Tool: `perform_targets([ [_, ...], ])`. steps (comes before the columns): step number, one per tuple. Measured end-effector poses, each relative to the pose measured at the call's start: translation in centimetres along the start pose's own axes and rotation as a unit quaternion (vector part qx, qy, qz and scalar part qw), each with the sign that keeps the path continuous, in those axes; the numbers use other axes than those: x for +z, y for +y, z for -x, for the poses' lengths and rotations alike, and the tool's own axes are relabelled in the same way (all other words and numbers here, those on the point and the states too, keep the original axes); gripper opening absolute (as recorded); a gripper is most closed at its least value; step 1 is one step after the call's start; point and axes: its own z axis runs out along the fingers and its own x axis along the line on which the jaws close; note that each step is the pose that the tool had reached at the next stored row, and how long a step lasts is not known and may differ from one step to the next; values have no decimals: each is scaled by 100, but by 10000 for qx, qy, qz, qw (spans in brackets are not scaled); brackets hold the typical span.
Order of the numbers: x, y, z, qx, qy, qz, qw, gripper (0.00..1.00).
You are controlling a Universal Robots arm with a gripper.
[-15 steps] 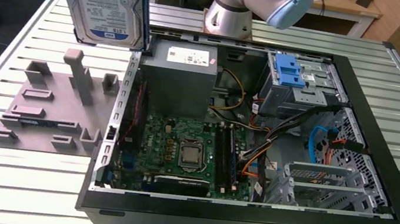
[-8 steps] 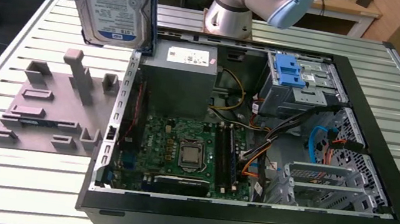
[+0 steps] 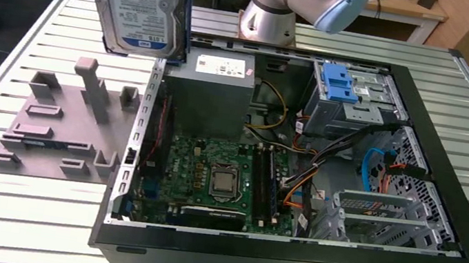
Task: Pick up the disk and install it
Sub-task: 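Pick up the disk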
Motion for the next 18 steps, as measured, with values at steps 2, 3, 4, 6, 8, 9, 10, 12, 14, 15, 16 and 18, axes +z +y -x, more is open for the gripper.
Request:
perform_targets([
  [2,0,-18,-1,0,0,0,10000,36],
  [3,0,-27,-1,0,0,0,10000,36],
  [4,0,-36,-2,0,0,0,10000,36],
  [6,-1,-58,-4,0,0,0,10000,36],
  [8,0,-79,-6,0,0,0,10000,36],
  [9,-1,-91,-7,0,0,0,10000,36],
  [10,-1,-107,-9,0,0,0,10000,36],
  [12,-1,-140,-13,0,-1,0,10000,36],
  [14,-2,-171,-15,0,0,0,10000,36],
  [15,-2,-183,-15,0,0,0,10000,36],
  [16,-2,-194,-16,0,0,0,10000,36],
  [18,-3,-212,-16,0,0,0,10000,36],
])
